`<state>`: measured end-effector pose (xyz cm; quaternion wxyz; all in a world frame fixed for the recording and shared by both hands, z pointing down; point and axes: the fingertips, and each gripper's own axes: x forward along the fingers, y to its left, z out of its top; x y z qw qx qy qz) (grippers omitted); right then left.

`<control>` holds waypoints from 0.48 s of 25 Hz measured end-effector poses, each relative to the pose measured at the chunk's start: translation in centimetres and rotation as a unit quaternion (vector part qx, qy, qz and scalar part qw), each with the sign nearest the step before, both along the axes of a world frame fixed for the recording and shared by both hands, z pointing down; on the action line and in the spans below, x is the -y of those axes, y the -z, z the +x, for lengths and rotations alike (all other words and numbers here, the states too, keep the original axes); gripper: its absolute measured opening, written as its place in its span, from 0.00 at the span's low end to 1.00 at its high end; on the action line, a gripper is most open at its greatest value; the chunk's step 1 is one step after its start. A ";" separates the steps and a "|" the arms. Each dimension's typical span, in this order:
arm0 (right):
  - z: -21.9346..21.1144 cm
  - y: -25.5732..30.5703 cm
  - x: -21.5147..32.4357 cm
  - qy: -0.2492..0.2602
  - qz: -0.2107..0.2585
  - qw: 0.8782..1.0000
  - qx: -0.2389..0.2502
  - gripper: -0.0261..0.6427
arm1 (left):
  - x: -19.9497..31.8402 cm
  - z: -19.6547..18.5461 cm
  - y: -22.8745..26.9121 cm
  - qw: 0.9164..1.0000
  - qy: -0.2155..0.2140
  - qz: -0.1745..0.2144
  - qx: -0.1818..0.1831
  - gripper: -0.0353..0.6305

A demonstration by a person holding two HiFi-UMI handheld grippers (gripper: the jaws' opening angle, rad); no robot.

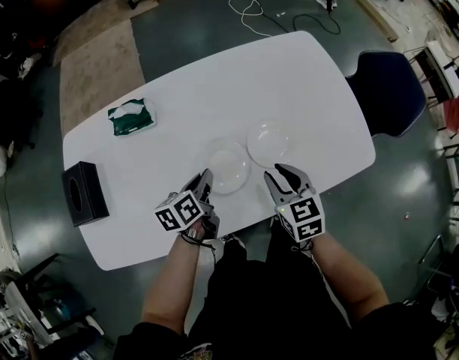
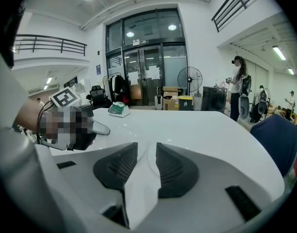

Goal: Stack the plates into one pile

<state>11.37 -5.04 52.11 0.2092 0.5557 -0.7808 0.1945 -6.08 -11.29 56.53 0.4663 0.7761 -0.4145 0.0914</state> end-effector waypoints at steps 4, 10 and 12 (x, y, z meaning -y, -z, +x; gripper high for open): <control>0.3 -0.4 0.3 0.002 -0.003 1.000 0.004 0.24 | 0.2 -0.1 -0.6 1.000 0.005 -0.008 0.006 0.10; 0.4 -0.6 0.8 0.004 -0.004 1.000 0.007 0.24 | 0.6 -0.2 -1.5 0.999 0.000 -0.008 0.049 0.13; 0.5 -0.7 1.0 0.004 -0.005 1.000 0.008 0.24 | 0.7 -0.2 -1.7 0.997 -0.008 -0.004 0.075 0.15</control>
